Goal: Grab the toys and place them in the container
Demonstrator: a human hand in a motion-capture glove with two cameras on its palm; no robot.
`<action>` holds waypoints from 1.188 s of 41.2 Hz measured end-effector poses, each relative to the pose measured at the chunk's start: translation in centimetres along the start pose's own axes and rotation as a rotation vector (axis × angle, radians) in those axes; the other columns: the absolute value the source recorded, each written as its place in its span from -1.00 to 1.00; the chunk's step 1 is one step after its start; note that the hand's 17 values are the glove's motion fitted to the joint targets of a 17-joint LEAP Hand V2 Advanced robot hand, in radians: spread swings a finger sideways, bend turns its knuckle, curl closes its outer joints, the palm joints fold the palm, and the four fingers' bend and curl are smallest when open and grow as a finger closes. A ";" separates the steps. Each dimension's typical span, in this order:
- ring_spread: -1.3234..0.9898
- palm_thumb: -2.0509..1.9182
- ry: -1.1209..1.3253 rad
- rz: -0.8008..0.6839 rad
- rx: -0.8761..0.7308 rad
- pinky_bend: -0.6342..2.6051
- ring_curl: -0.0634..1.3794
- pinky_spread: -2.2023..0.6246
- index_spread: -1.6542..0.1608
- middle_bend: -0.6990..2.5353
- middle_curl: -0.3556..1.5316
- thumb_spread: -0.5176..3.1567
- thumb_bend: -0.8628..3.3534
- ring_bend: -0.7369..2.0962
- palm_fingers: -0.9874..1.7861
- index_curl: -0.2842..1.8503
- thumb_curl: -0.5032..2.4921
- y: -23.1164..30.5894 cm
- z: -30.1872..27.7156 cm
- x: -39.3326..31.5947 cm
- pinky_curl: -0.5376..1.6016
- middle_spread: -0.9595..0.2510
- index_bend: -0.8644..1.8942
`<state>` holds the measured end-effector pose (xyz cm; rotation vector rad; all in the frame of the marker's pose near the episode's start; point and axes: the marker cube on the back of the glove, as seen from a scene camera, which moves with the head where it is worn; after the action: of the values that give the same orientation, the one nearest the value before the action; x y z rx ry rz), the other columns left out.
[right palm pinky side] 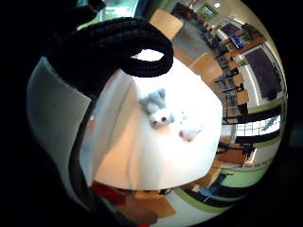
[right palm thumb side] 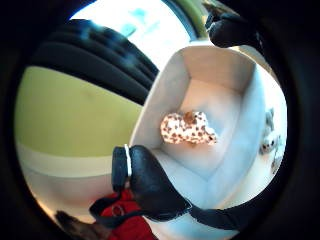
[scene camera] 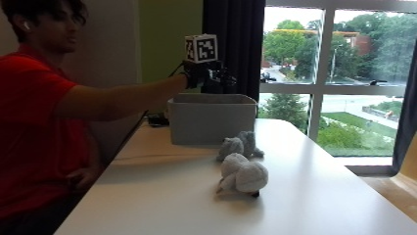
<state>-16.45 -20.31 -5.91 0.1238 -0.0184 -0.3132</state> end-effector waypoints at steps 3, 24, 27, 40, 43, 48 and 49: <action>0.04 -0.05 0.025 0.042 -0.010 -0.03 -0.61 0.56 0.36 -0.32 -0.19 -0.20 -0.65 -0.11 -0.21 -0.07 -0.40 1.3 0.2 2.6 -0.16 0.31 -0.23; 0.11 -0.05 0.276 0.346 -0.130 -0.11 -0.66 0.63 0.36 -0.37 -0.22 -0.23 -0.65 -0.26 -0.31 -0.15 -0.51 9.2 6.8 27.4 -0.20 0.41 -0.22; 0.11 -0.06 0.253 0.416 -0.112 -0.12 -0.66 0.63 0.37 -0.38 -0.23 -0.24 -0.65 -0.27 -0.30 -0.17 -0.52 9.0 7.5 28.9 -0.20 0.41 -0.23; 0.15 -0.04 0.250 0.590 -0.247 0.06 -0.68 0.65 0.37 -0.49 -0.28 -0.24 -0.64 -0.35 -0.38 -0.26 -0.54 9.0 12.2 34.0 -0.14 0.47 -0.30; 0.16 -0.03 0.228 0.573 -0.283 0.13 -0.69 0.66 0.39 -0.51 -0.31 -0.24 -0.63 -0.37 -0.44 -0.30 -0.54 8.9 13.6 34.4 -0.11 0.50 -0.32; 0.18 -0.01 0.193 0.552 -0.326 0.20 -0.68 0.65 0.41 -0.51 -0.34 -0.23 -0.62 -0.36 -0.45 -0.36 -0.53 8.8 15.0 34.5 -0.08 0.53 -0.32; 0.19 -0.01 0.192 0.546 -0.332 0.21 -0.68 0.65 0.41 -0.51 -0.34 -0.22 -0.62 -0.36 -0.45 -0.37 -0.53 8.7 15.0 34.5 -0.08 0.54 -0.32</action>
<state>18.48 -24.49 10.02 -0.1812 0.1874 0.2436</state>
